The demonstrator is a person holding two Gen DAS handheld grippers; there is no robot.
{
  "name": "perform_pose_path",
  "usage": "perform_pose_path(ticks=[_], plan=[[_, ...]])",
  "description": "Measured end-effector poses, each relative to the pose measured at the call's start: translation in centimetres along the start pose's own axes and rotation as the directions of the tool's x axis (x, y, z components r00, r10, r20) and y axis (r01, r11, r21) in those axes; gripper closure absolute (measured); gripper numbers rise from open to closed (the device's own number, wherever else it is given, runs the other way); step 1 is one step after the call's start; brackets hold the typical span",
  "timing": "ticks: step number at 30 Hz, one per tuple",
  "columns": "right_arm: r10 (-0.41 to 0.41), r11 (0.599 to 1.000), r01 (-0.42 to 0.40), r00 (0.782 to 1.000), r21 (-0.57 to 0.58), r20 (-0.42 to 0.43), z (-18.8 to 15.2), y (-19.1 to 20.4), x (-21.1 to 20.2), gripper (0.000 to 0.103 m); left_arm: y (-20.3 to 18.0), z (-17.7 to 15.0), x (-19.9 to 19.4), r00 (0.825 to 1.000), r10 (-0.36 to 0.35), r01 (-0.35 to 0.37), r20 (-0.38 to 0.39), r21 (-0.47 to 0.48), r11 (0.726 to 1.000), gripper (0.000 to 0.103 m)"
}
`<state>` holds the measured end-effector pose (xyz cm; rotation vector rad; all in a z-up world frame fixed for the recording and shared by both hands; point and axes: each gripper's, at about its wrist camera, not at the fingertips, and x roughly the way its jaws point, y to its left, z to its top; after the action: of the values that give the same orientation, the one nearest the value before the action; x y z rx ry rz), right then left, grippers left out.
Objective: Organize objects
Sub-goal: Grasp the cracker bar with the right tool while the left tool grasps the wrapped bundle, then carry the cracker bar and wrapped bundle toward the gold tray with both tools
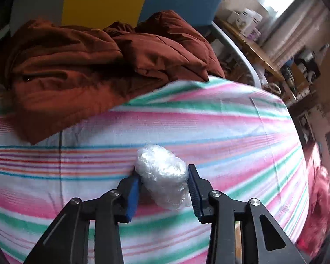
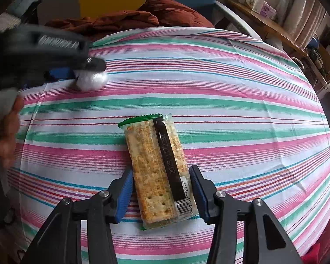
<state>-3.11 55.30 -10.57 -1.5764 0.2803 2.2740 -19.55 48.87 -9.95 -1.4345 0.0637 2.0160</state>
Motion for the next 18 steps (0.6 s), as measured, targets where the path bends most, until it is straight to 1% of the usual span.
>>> perform_pose_path(ticks=[5,8,11,14,15,18], plan=[[0.049,0.999,-0.049,0.999,0.003,0.020,-0.2,-0.2,-0.4,0.053,0.2,-3.1,-2.5,0.999,0.040,-0.042,0.019,0.074,0.996,0.063],[0.096,0.995,-0.096,0.994,-0.004,0.051,-0.3,-0.1,-1.2,0.053,0.3,-5.1,-5.2,0.996,0.053,-0.061,0.066,0.123,0.991,0.063],[0.142,0.989,-0.140,0.987,-0.039,0.079,-0.6,0.9,-2.0,0.053,0.4,-6.9,-8.6,0.992,0.048,-0.066,0.117,0.152,0.986,0.063],[0.173,0.983,-0.166,0.981,-0.075,0.092,-0.7,1.8,-2.4,0.053,0.6,-8.7,-12.2,0.985,0.045,-0.075,0.169,0.174,0.982,0.063],[0.181,0.981,-0.173,0.979,-0.084,0.094,-0.8,2.1,-2.5,0.053,0.7,-9.6,-13.8,0.979,0.045,-0.082,0.197,0.185,0.979,0.063],[0.192,0.978,-0.183,0.977,-0.100,0.095,-1.0,2.7,-2.6,0.054,1.0,-11.0,-16.7,0.969,0.047,-0.098,0.243,0.201,0.975,0.063]])
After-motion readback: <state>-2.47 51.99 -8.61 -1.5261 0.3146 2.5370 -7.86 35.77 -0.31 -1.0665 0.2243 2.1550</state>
